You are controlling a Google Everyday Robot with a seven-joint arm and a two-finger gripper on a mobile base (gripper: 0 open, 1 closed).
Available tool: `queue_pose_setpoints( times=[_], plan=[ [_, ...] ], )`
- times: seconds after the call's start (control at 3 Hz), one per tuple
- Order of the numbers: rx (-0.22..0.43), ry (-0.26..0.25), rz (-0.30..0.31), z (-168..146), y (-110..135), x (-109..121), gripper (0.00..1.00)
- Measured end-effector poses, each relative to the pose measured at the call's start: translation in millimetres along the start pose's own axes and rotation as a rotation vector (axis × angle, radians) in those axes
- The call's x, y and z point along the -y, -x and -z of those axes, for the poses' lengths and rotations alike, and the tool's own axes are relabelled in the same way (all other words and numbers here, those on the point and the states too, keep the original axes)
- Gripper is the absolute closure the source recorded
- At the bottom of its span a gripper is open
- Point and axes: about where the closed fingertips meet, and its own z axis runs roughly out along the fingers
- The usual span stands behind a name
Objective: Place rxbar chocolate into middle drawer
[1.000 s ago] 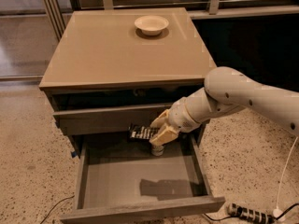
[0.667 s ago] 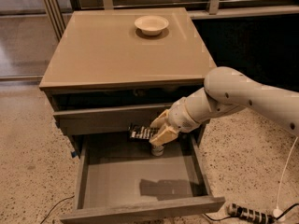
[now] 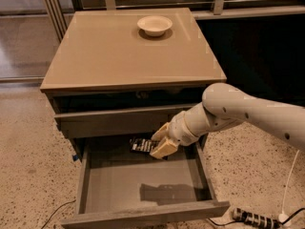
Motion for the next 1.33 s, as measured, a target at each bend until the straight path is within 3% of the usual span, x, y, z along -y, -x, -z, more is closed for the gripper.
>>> queue_pose_setpoints(
  times=[0.67,1.0,1.33],
  plan=[
    [0.006,0.007,-0.001,-47.2,-25.8,-12.2,1.0],
    [-0.016,-0.011,0.027,-98.7,-61.2,-14.2,1.0],
    [-0.016,-0.011,0.027,-98.9,-61.3,-14.2,1.0]
  ],
)
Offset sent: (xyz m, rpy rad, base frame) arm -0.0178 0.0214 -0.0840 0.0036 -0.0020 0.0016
